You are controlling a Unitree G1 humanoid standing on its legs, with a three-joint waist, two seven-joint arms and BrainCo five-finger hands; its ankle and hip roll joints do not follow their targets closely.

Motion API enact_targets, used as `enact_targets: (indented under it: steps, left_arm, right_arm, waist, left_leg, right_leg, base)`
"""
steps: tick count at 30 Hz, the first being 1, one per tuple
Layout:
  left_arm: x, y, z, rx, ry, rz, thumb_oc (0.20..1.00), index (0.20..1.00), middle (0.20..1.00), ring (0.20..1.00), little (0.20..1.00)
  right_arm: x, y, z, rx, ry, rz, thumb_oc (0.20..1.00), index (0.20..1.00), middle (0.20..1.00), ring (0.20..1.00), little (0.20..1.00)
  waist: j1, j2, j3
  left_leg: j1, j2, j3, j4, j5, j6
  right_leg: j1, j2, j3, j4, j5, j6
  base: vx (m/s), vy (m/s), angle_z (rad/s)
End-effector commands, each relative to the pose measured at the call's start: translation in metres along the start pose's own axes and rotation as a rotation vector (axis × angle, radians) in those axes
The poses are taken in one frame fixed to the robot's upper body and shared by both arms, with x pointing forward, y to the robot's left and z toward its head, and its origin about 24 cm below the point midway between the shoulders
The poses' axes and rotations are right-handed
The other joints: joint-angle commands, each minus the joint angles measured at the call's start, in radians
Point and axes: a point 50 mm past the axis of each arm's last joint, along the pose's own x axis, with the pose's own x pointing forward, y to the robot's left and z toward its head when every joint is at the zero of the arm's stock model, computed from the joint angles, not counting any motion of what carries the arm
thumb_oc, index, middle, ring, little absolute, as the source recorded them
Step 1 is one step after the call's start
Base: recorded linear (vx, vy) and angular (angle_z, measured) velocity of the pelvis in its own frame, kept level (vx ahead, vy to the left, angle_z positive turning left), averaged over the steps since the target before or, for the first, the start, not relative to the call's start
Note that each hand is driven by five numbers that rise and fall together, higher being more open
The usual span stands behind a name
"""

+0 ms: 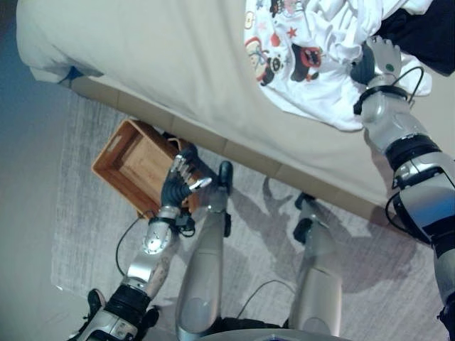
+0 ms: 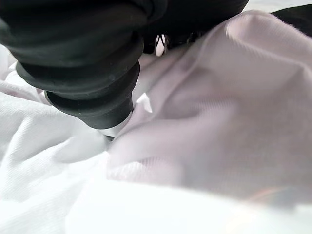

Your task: Pick up clothes into the bucket

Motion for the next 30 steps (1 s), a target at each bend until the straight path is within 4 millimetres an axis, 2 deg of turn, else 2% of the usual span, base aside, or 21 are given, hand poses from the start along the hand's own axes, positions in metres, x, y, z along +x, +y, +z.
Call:
enact_targets:
  steps: [1,6,7,11,12,14,15,16,17,21,25,29,30]
  left_arm:
    - [-0.001,0.000,0.010,-0.006,-0.065,0.000,1.000,1.000,1.000,1.000,1.000]
    - [-0.001,0.004,0.007,0.010,-0.052,0.020,1.000,1.000,1.000,1.000,1.000]
    - [-0.003,0.007,0.004,0.020,-0.038,0.038,1.000,1.000,1.000,1.000,1.000]
    - [-0.006,0.012,0.000,0.031,-0.015,0.054,1.000,1.000,1.000,1.000,1.000]
    - [-0.008,0.016,-0.004,0.041,-0.001,0.065,1.000,1.000,1.000,1.000,1.000]
    - [-0.010,0.018,-0.005,0.043,0.005,0.066,1.000,1.000,1.000,1.000,1.000]
    - [-0.012,0.022,-0.008,0.049,0.022,0.077,1.000,1.000,1.000,1.000,1.000]
    - [-0.012,0.022,-0.008,0.050,0.023,0.076,1.000,1.000,1.000,1.000,1.000]
    - [-0.015,0.025,-0.012,0.059,0.040,0.082,1.000,1.000,1.000,1.000,1.000]
    - [-0.019,0.030,-0.018,0.075,0.074,0.091,1.000,1.000,1.000,1.000,1.000]
    - [-0.025,0.039,-0.024,0.116,0.110,0.096,1.000,1.000,1.000,1.000,1.000]
    - [-0.031,0.047,-0.029,0.118,0.143,0.127,1.000,1.000,1.000,1.000,1.000]
    - [-0.031,0.047,-0.030,0.118,0.143,0.128,1.000,1.000,1.000,1.000,1.000]
  right_arm:
    - [-0.004,0.008,0.017,0.074,-0.068,0.014,0.200,0.200,0.200,0.200,0.200]
    - [-0.013,0.008,0.011,0.237,-0.049,-0.026,0.200,0.200,0.200,0.200,0.200]
    - [-0.018,0.003,0.011,0.359,-0.054,-0.070,0.200,0.200,0.200,0.200,0.200]
    - [-0.030,-0.003,0.008,0.483,-0.081,-0.117,0.200,0.200,0.200,0.200,0.200]
    - [-0.041,-0.007,0.003,0.556,-0.098,-0.154,0.200,0.200,0.200,0.200,0.200]
    - [-0.046,-0.008,0.000,0.562,-0.110,-0.161,0.200,0.200,0.200,0.200,0.200]
    - [-0.061,-0.009,-0.007,0.604,-0.130,-0.173,0.200,0.200,0.200,0.200,0.200]
    - [-0.061,-0.009,-0.007,0.603,-0.128,-0.173,0.200,0.200,0.200,0.200,0.200]
    - [-0.073,-0.010,-0.012,0.671,-0.134,-0.185,0.200,0.200,0.200,0.200,0.200]
    - [-0.091,-0.016,-0.015,0.750,-0.174,-0.194,0.200,0.200,0.200,0.200,0.200]
    - [-0.097,-0.029,-0.014,0.783,-0.238,-0.210,0.200,0.200,0.200,0.200,0.200]
    - [-0.091,-0.054,-0.006,0.802,-0.327,-0.240,0.200,0.200,0.200,0.200,0.200]
    - [-0.091,-0.054,-0.006,0.803,-0.328,-0.239,0.200,0.200,0.200,0.200,0.200]
  waist:
    - [-0.004,-0.024,0.003]
    - [-0.025,-0.046,0.003]
    - [-0.039,-0.059,0.003]
    - [-0.056,-0.075,0.003]
    - [-0.070,-0.086,0.003]
    - [-0.071,-0.090,0.003]
    - [-0.081,-0.100,-0.016]
    - [-0.080,-0.100,-0.015]
    - [-0.087,-0.106,-0.031]
    - [-0.096,-0.116,-0.058]
    - [-0.101,-0.126,-0.100]
    - [-0.106,-0.145,-0.153]
    - [-0.106,-0.145,-0.152]
  left_leg:
    - [-0.028,0.025,-0.007,0.045,-0.036,-0.040]
    - [0.036,0.037,0.002,0.018,-0.035,-0.047]
    - [0.066,0.043,0.009,0.010,-0.036,-0.049]
    - [0.116,0.049,0.017,0.002,-0.040,-0.052]
    - [0.154,0.053,0.023,-0.003,-0.044,-0.054]
    - [0.173,0.056,0.025,-0.007,-0.045,-0.055]
    - [0.205,0.062,0.028,-0.017,-0.047,-0.058]
    - [0.207,0.063,0.028,-0.018,-0.047,-0.058]
    - [0.233,0.065,0.030,-0.026,-0.049,-0.059]
    - [0.280,0.067,0.037,-0.049,-0.044,-0.060]
    - [0.354,0.078,0.051,-0.077,-0.047,-0.061]
    - [0.430,0.093,0.066,-0.111,-0.048,-0.064]
    - [0.433,0.094,0.067,-0.113,-0.048,-0.064]
  right_leg:
    - [0.129,-0.087,-0.027,-0.050,0.015,0.118]
    - [0.197,-0.077,-0.037,-0.095,0.030,0.122]
    - [0.227,-0.072,-0.039,-0.109,0.033,0.122]
    - [0.281,-0.066,-0.043,-0.133,0.041,0.124]
    - [0.321,-0.062,-0.043,-0.150,0.045,0.126]
    - [0.345,-0.060,-0.045,-0.162,0.047,0.127]
    - [0.386,-0.056,-0.055,-0.190,0.053,0.132]
    - [0.389,-0.055,-0.056,-0.191,0.054,0.132]
    - [0.422,-0.052,-0.063,-0.207,0.058,0.134]
    - [0.472,-0.047,-0.069,-0.240,0.067,0.138]
    - [0.536,-0.041,-0.071,-0.274,0.074,0.141]
    - [0.605,-0.027,-0.078,-0.322,0.086,0.143]
    - [0.608,-0.027,-0.078,-0.324,0.086,0.143]
  base:
    - [0.00,0.000,0.00]
    - [0.00,0.000,0.00]
    - [0.01,-0.001,-0.04]
    - [0.01,-0.016,-0.05]
    - [0.01,-0.026,-0.07]
    - [0.03,-0.031,-0.10]
    - [0.04,-0.026,-0.12]
    - [0.06,-0.050,-0.07]
    - [0.03,-0.025,-0.06]
    - [0.05,-0.015,-0.06]
    - [0.09,-0.020,-0.10]
    - [0.07,-0.024,-0.08]
    - [0.03,-0.025,-0.05]
